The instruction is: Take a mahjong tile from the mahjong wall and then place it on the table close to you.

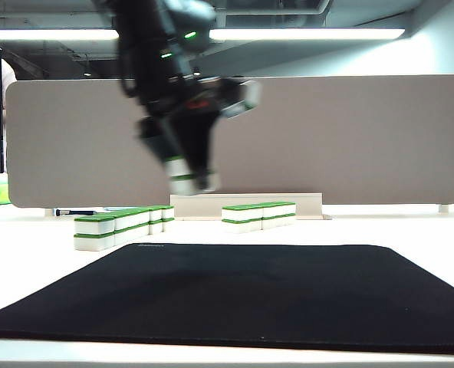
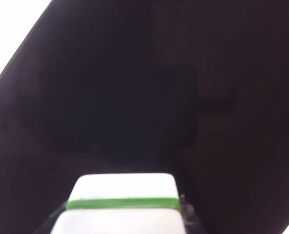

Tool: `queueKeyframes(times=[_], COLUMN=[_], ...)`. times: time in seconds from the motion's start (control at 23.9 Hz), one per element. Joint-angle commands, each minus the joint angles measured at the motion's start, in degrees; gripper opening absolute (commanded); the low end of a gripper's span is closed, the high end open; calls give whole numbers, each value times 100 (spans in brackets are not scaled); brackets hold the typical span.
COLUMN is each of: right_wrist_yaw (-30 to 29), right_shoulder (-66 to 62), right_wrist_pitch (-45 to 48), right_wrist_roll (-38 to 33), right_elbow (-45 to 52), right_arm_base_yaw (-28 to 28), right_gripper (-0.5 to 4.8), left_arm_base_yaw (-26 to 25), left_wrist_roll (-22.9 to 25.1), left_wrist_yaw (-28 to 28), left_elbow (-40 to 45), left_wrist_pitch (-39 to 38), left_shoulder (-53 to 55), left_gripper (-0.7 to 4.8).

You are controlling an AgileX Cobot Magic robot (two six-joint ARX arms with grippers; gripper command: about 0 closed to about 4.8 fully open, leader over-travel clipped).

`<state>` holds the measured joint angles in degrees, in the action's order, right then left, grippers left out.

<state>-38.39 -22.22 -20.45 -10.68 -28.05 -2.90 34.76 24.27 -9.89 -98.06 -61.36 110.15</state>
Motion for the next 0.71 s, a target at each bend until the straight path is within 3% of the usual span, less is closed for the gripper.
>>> queueKeyframes(times=[0.04,0.25,0.42,0.71], right_wrist_yaw=[-13,-15,-15,-11], right_shoulder=[2,7,7,7], right_wrist_pitch=[52,52,50,52], right_wrist_roll=[0,0,0,0], right_elbow=[-28,-31,-28,-28], right_arm_base_yaw=[2,2,2,4], right_gripper=[-1,-1,-1,-1], left_arm_base_yaw=[385,1019,1198,1311], left_wrist_roll=[612,986,1029,1027], left_wrist_yaw=[-24,-2,352,214], left_elbow=[-13,-7,0,2], left_wrist_pitch=[380,610,496,192], left_shoulder=[-13,273,608,964], left_gripper=[232,232,232,233])
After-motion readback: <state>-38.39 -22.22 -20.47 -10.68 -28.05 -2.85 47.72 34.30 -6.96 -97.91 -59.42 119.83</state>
